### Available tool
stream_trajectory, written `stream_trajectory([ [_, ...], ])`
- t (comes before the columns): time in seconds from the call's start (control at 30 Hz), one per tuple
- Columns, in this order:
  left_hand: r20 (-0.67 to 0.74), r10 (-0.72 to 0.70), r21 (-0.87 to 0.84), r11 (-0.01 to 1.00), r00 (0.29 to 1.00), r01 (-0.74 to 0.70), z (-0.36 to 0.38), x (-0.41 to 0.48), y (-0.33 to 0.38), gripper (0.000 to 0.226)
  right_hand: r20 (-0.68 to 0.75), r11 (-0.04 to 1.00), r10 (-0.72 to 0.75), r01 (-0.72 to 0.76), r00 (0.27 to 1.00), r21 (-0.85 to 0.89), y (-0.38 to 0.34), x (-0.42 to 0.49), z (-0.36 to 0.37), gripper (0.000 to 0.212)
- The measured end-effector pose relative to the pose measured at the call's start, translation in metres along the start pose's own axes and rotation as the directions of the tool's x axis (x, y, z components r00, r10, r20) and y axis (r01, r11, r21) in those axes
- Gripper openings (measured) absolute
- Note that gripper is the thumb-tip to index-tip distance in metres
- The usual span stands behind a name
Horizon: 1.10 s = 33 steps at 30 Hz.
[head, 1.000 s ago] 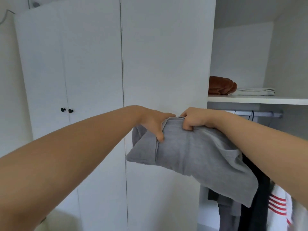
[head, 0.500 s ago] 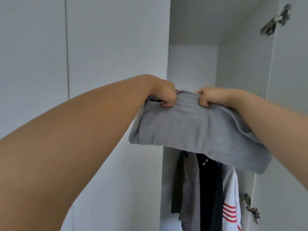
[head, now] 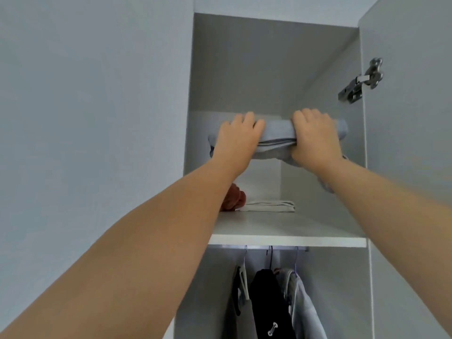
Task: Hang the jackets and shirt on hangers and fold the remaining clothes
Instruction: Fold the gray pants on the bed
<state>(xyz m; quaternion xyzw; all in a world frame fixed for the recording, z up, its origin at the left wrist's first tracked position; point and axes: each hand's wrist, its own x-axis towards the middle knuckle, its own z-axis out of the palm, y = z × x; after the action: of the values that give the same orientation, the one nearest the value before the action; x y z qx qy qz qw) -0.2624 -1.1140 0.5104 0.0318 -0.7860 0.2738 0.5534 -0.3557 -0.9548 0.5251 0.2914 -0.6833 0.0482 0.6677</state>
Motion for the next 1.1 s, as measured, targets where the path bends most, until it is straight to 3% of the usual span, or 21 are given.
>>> stream_trajectory([
  [0.07, 0.157, 0.068, 0.003, 0.998, 0.985, -0.069, 0.039, -0.010, -0.001, 0.052, 0.056, 0.999, -0.052, 0.051, 0.997, 0.020, -0.009, -0.026, 0.038, 0.041],
  [0.1, 0.278, 0.123, -0.014, 0.992, 0.953, -0.124, 0.059, -0.018, 0.000, 0.054, 0.173, 0.995, -0.084, 0.073, 0.981, 0.066, -0.016, -0.044, 0.058, 0.039],
  [0.13, 0.412, 0.187, -0.048, 0.982, 0.892, -0.184, 0.078, -0.028, 0.004, 0.056, 0.346, 0.989, -0.100, 0.056, 0.933, 0.134, -0.024, -0.062, 0.074, 0.036],
  [0.2, 0.621, 0.281, -0.143, 0.958, 0.732, -0.247, 0.105, -0.043, 0.013, 0.062, 0.639, 0.964, -0.114, -0.071, 0.761, 0.257, -0.035, -0.092, 0.098, 0.034],
  [0.27, 0.703, 0.307, -0.206, 0.951, 0.641, -0.230, 0.118, -0.045, 0.017, 0.066, 0.757, 0.931, -0.086, -0.218, 0.648, 0.292, -0.031, -0.095, 0.108, 0.040],
  [0.3, 0.725, 0.318, -0.225, 0.948, 0.611, -0.225, 0.120, -0.039, 0.017, 0.067, 0.802, 0.939, -0.082, -0.223, 0.592, 0.260, -0.024, -0.092, 0.110, 0.044],
  [0.43, 0.796, 0.327, -0.223, 0.941, 0.509, -0.256, 0.133, -0.017, 0.021, 0.072, 0.946, 0.996, -0.003, -0.086, 0.323, 0.032, 0.001, -0.078, 0.117, 0.055],
  [0.5, 0.818, 0.311, -0.189, 0.940, 0.483, -0.285, 0.148, -0.014, 0.026, 0.080, 0.972, 0.999, -0.006, -0.050, 0.235, 0.018, 0.004, -0.079, 0.125, 0.056],
  [0.67, 0.827, 0.309, -0.184, 0.938, 0.469, -0.294, 0.195, -0.001, 0.045, 0.083, 0.984, 0.986, 0.045, 0.153, 0.173, -0.072, 0.019, -0.078, 0.175, 0.064],
  [0.77, 0.822, 0.293, -0.224, 0.955, 0.488, -0.196, 0.229, 0.008, 0.063, 0.079, 0.972, 0.960, 0.114, 0.231, 0.203, -0.160, 0.035, -0.076, 0.205, 0.062],
  [0.87, 0.820, 0.269, -0.285, 0.957, 0.506, -0.046, 0.258, 0.008, 0.067, 0.068, 0.965, 0.978, 0.144, 0.115, 0.218, -0.172, 0.044, -0.081, 0.228, 0.058],
  [0.97, 0.772, 0.251, -0.409, 0.900, 0.585, 0.154, 0.274, 0.004, 0.050, 0.061, 0.969, 0.987, 0.156, -0.052, 0.189, -0.149, 0.048, -0.085, 0.247, 0.071],
  [1.03, 0.741, 0.178, -0.472, 0.824, 0.647, 0.314, 0.277, 0.000, 0.038, 0.059, 0.965, 0.967, 0.132, -0.246, 0.228, -0.074, 0.049, -0.082, 0.254, 0.072],
  [1.1, 0.774, 0.109, -0.492, 0.723, 0.623, 0.484, 0.280, -0.003, 0.031, 0.061, 0.944, 0.868, 0.109, -0.492, 0.310, 0.062, 0.045, -0.072, 0.254, 0.069],
])
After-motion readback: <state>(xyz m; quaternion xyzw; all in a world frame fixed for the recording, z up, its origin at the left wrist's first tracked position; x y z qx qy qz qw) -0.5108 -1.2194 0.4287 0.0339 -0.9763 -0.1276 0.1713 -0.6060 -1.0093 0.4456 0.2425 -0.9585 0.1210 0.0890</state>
